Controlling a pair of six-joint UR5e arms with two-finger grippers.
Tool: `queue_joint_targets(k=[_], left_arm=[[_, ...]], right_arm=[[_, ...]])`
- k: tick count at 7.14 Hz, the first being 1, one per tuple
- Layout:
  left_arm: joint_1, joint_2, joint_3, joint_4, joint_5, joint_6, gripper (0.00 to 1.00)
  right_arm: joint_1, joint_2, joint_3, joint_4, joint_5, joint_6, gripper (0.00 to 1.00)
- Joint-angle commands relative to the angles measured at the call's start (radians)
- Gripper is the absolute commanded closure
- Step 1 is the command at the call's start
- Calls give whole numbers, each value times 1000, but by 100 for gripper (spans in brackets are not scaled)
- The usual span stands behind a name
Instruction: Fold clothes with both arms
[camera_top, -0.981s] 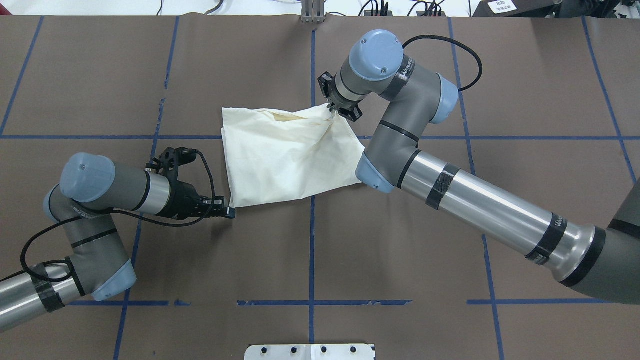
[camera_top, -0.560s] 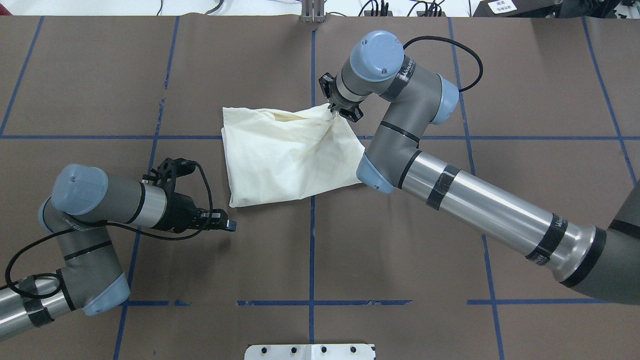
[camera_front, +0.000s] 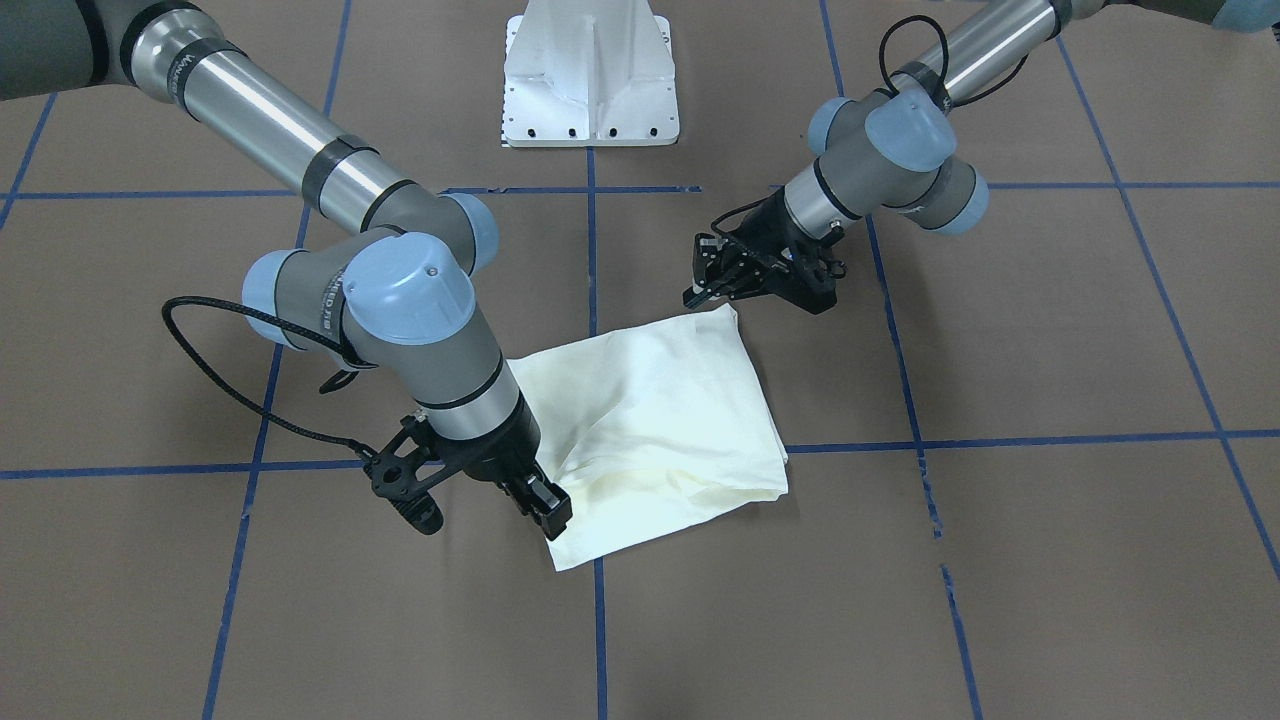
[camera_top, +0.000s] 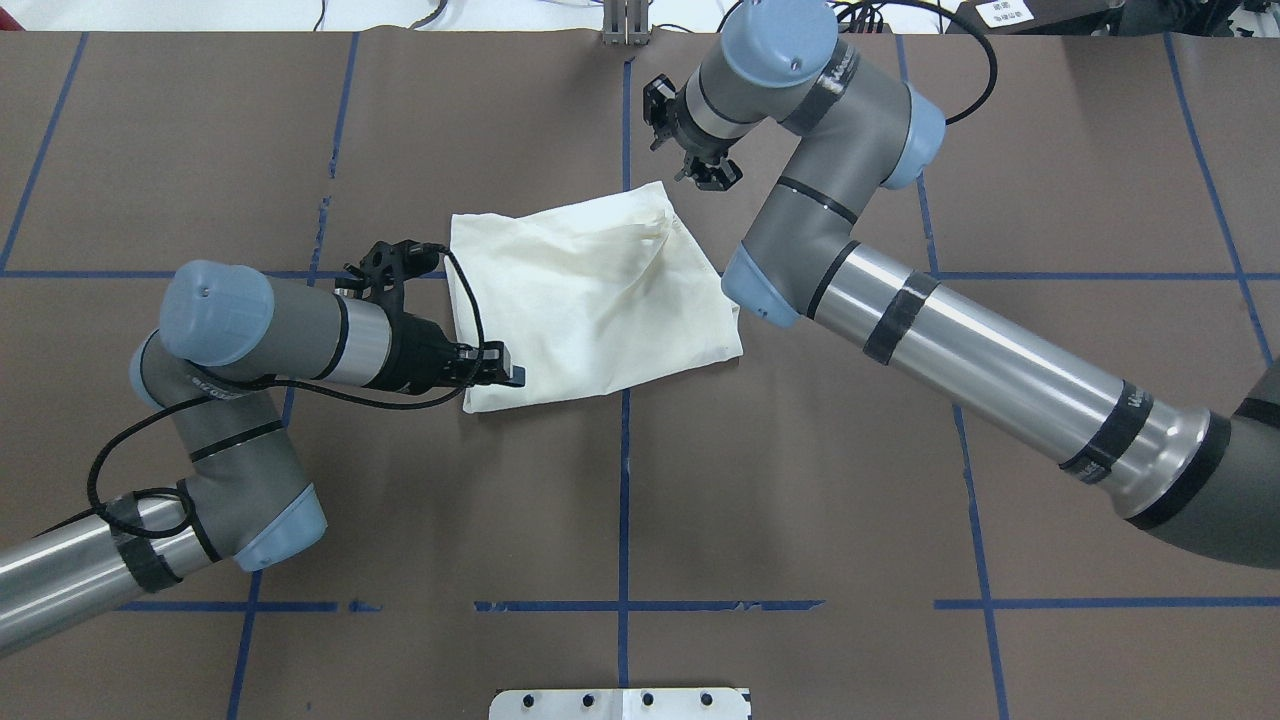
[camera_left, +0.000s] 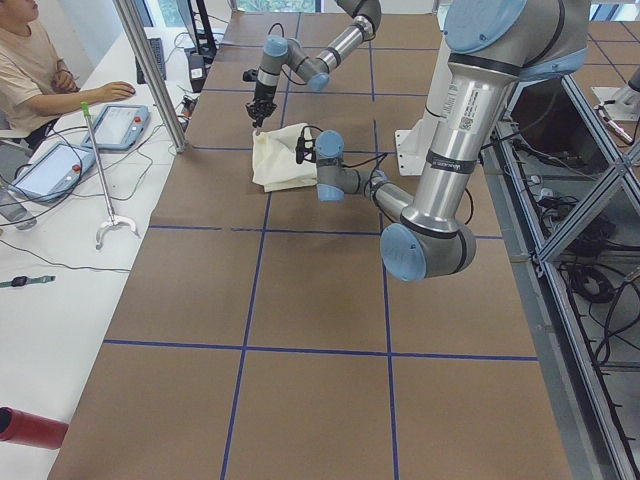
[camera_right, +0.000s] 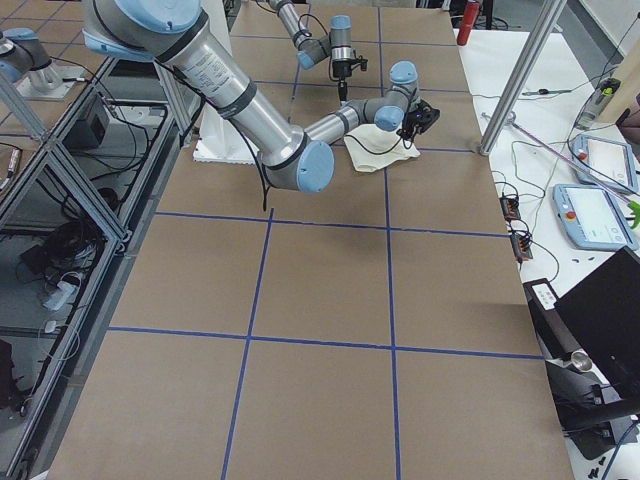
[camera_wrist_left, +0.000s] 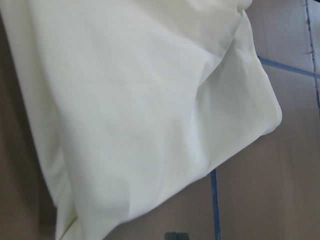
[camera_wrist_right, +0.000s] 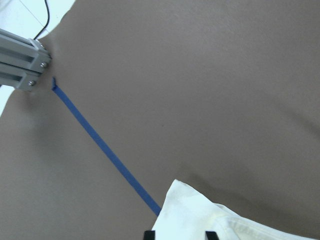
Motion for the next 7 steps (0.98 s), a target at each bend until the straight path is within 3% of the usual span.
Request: queue_joint_targets(k=[1, 6, 7], left_arm=[[-4, -36, 81, 8, 48, 12, 100], [-24, 65, 51, 12, 37, 54, 100], [-44, 68, 43, 14, 37, 65, 100]], right_arm=[[33, 6, 5, -1, 60, -13, 0], [14, -7, 17, -1, 53, -13, 0], [-19, -7, 17, -2, 18, -11, 0]])
